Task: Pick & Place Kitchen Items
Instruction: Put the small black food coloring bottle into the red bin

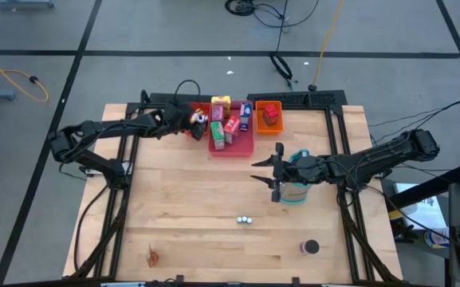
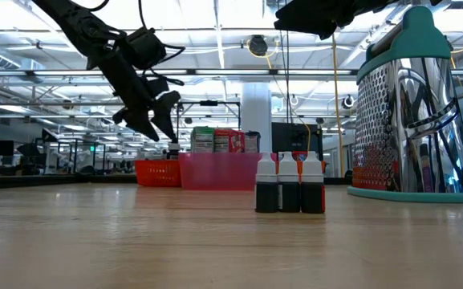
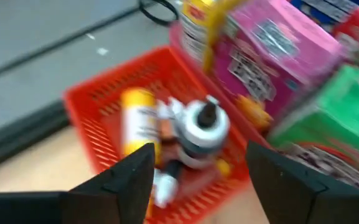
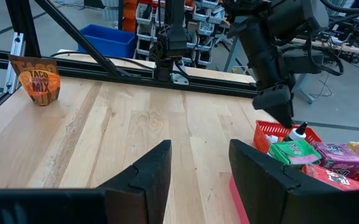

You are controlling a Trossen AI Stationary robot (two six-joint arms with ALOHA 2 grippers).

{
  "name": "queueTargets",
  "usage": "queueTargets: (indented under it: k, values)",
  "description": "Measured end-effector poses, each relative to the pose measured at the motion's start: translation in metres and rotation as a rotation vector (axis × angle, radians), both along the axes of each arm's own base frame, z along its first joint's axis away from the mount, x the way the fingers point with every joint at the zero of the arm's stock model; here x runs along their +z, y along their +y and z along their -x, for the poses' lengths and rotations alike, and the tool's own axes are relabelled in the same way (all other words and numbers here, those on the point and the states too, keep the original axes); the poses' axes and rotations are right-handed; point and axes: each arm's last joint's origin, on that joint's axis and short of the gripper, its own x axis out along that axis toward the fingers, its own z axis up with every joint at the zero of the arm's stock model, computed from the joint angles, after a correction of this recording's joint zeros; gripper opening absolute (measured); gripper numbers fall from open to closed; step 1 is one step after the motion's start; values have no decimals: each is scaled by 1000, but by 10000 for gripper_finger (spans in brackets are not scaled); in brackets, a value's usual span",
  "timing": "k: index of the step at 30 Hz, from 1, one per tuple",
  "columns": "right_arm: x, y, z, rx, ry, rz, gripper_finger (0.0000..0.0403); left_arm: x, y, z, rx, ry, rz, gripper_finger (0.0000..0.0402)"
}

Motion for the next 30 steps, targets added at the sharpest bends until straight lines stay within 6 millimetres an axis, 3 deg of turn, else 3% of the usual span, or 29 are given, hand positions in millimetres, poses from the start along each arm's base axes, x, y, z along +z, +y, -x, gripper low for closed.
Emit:
queueTargets:
  k: [9,15,20,25,30]
  values:
    - [0,0,0,-4,-2,-17,155,-4,-35,-15,-188,17,91,266]
    - [1,0,0,7,-11,-22,155,-4,-78,-32,-325,1,103,266]
    - [4,4,-1,132,-30,-60,155,-1,-116,-43,-405,-40,74,266]
    - [0,17,-9,204,68,-58,155,2,-144,-47,-443,-58,19,267]
    - [-4,38,-27,256,169,-37,155,2,-154,-46,-410,-50,-37,267]
